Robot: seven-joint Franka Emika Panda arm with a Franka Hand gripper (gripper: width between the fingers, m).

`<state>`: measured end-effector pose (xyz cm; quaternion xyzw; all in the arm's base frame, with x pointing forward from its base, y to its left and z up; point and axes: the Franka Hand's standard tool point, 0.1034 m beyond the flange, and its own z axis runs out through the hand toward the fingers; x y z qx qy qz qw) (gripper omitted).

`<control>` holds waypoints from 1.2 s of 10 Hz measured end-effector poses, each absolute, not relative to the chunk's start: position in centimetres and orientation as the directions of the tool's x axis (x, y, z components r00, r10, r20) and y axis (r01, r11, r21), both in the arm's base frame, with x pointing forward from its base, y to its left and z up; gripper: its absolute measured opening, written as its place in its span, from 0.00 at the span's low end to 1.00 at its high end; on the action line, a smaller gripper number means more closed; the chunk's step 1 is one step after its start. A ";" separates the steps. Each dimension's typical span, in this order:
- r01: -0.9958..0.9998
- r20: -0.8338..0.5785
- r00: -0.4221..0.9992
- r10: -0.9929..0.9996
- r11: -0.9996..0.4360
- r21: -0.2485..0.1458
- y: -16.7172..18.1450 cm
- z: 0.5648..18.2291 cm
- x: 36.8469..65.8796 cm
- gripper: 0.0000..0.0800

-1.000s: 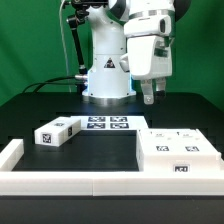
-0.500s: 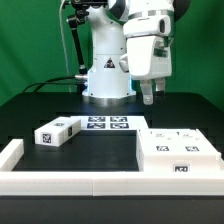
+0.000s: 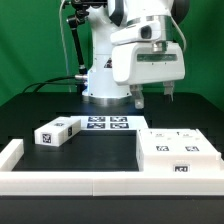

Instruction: Assemble cabinet

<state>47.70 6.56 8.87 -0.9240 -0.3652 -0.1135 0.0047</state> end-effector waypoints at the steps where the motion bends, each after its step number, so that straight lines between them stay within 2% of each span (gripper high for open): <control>1: 0.610 0.221 0.765 0.605 -0.790 0.052 6.8 8.9 47.7 1.00; 5: 0.344 0.227 0.917 0.328 -0.938 -0.033 7.0 8.8 47.6 1.00; 7: 0.158 0.211 0.968 0.137 -0.984 -0.085 7.2 7.5 47.6 1.00; 9: 0.109 0.212 0.974 0.086 -0.989 -0.095 7.8 6.5 47.8 1.00; 12: 0.122 0.249 0.964 0.093 -0.987 -0.102 8.7 3.5 47.5 1.00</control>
Offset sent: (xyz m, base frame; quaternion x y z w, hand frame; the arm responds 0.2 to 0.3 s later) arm 0.0000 0.0000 0.0000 0.0000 0.0000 0.1938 0.9810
